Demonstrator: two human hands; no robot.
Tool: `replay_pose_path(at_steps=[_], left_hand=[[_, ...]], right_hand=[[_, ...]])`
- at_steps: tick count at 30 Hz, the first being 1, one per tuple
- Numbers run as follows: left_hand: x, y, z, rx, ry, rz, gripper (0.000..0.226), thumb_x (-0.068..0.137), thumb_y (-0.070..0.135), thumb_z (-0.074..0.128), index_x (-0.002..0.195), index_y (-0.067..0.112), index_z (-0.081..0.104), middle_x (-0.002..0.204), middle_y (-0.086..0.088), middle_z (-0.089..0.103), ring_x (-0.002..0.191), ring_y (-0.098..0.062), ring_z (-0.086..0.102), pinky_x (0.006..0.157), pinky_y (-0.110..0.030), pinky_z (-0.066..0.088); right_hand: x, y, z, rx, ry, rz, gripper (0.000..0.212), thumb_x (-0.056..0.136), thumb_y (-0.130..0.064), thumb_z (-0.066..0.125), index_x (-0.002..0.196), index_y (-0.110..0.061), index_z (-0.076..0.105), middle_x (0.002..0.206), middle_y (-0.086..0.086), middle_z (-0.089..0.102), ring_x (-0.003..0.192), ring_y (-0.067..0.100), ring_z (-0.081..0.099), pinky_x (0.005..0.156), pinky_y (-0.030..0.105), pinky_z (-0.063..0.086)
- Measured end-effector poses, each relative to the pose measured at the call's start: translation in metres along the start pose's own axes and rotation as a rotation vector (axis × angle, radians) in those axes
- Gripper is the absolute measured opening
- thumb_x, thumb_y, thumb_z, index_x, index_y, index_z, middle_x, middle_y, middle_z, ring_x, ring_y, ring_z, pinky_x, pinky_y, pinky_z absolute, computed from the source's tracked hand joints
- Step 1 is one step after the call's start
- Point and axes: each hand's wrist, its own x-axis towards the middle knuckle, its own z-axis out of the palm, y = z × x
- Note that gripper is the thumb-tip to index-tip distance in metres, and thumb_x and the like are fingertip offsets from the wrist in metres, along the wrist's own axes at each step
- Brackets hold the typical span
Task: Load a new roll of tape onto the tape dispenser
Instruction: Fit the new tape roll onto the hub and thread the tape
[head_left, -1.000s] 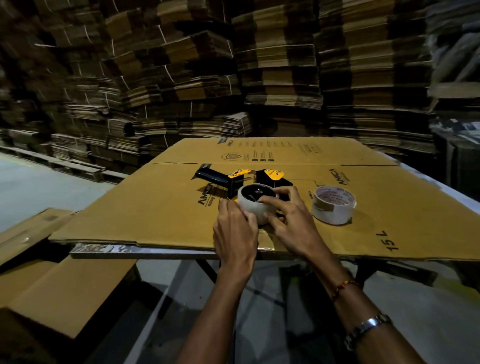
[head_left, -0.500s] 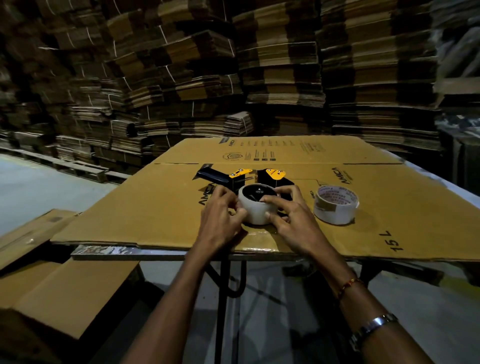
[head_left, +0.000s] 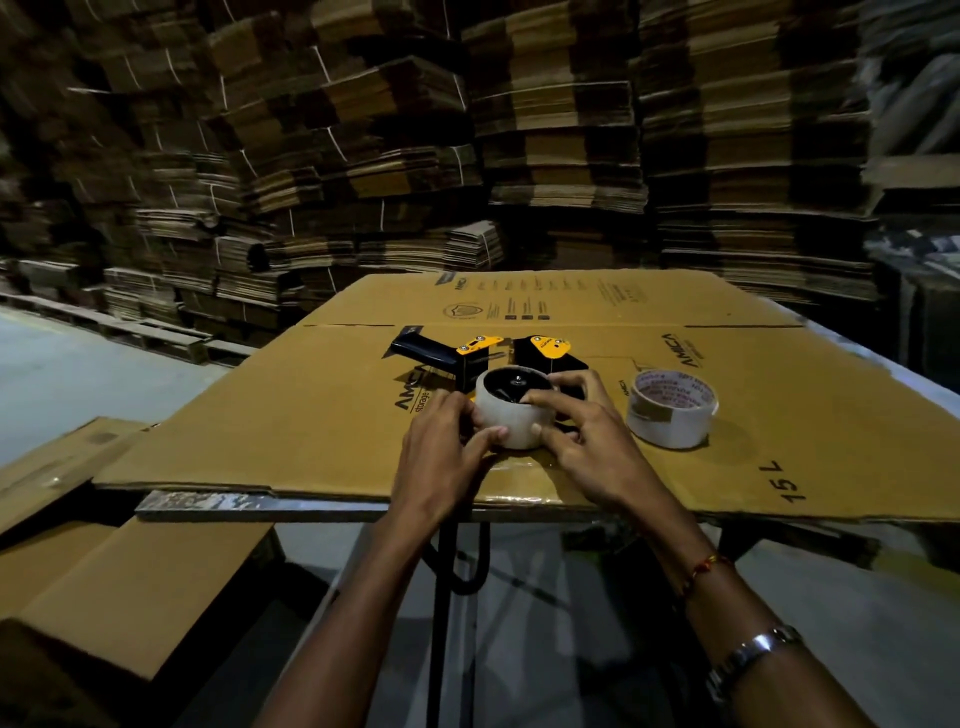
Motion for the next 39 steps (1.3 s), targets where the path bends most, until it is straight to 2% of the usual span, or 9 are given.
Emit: replay_pose_path(at_steps=[6,15,18,22,26,29,31,34,39], left_hand=[[-0.002,-0.001,0.001,-0.032,0.065,-0.011,0.011,0.088,0.018,0.074,0.087,0.017,0.063,0.093,-0.001,0.065,0.088,-0.018,0.062,0.077,-0.042,0.056],[-0.014,0.018,0.013,0.14,0.205,-0.09,0.011,0.095,0.022,0.065,0.1,0.013,0.067,0.1,-0.002,0.065,0.082,-0.012,0.053,0.068,-0.027,0.042],[-0.008,0.014,0.009,0.145,0.142,-0.036,0.01,0.095,0.022,0.063,0.097,0.012,0.064,0.099,-0.003,0.064,0.082,-0.016,0.055,0.069,-0.031,0.048],[0.001,0.01,0.0,0.072,-0.001,0.044,0.007,0.093,0.016,0.062,0.086,0.015,0.061,0.089,0.001,0.06,0.072,-0.007,0.051,0.061,-0.014,0.038],[0.013,0.001,-0.014,0.005,-0.109,0.104,0.007,0.089,0.012,0.064,0.083,0.014,0.065,0.081,-0.003,0.067,0.072,-0.015,0.061,0.061,-0.022,0.043],[0.025,-0.006,-0.032,-0.137,-0.307,0.058,0.003,0.089,0.008,0.065,0.088,0.009,0.068,0.086,-0.004,0.072,0.077,-0.012,0.069,0.065,-0.02,0.051],[0.03,-0.012,-0.037,-0.229,-0.379,0.008,0.004,0.088,0.007,0.066,0.09,0.01,0.069,0.086,-0.004,0.073,0.079,-0.011,0.072,0.073,-0.032,0.058],[0.028,-0.018,-0.034,-0.348,-0.383,-0.04,0.003,0.088,0.009,0.067,0.091,0.009,0.068,0.085,-0.006,0.073,0.083,-0.018,0.073,0.082,-0.053,0.058],[0.024,-0.019,-0.032,-0.333,-0.356,-0.018,0.003,0.09,0.006,0.065,0.089,0.008,0.068,0.086,-0.004,0.072,0.081,-0.013,0.071,0.08,-0.04,0.058]], right_hand=[[-0.001,-0.002,0.0,0.007,-0.002,0.012,0.034,0.092,-0.011,0.066,0.123,-0.026,0.068,0.136,-0.005,0.038,0.131,0.013,0.04,0.1,0.033,0.051],[-0.002,0.0,0.003,-0.074,0.02,-0.007,0.034,0.092,-0.018,0.066,0.125,-0.027,0.066,0.137,-0.006,0.036,0.131,0.017,0.041,0.101,0.042,0.051],[-0.002,-0.001,0.002,-0.073,0.012,-0.009,0.034,0.091,-0.031,0.068,0.124,-0.029,0.065,0.138,-0.008,0.034,0.132,0.018,0.04,0.102,0.044,0.049],[0.001,-0.006,0.001,-0.033,-0.042,-0.013,0.035,0.088,-0.038,0.071,0.12,-0.027,0.063,0.142,-0.009,0.033,0.13,0.016,0.043,0.103,0.039,0.049],[0.011,-0.006,-0.007,-0.119,-0.114,-0.019,0.033,0.09,-0.032,0.07,0.122,-0.025,0.063,0.146,-0.004,0.036,0.132,0.016,0.04,0.101,0.026,0.037],[0.015,-0.002,-0.012,-0.116,-0.167,-0.035,0.032,0.091,-0.032,0.069,0.122,-0.027,0.062,0.145,-0.005,0.037,0.133,0.016,0.039,0.101,0.025,0.034],[0.014,-0.001,-0.012,-0.095,-0.163,-0.035,0.03,0.091,-0.032,0.068,0.121,-0.029,0.062,0.144,-0.008,0.036,0.131,0.012,0.038,0.101,0.025,0.034],[0.013,-0.001,-0.01,-0.084,-0.156,-0.037,0.028,0.091,-0.032,0.068,0.119,-0.03,0.061,0.143,-0.01,0.035,0.125,0.006,0.035,0.096,0.021,0.033],[0.014,0.001,-0.011,-0.055,-0.17,-0.037,0.027,0.091,-0.032,0.069,0.117,-0.034,0.062,0.146,-0.012,0.033,0.127,0.003,0.031,0.099,0.025,0.031]])
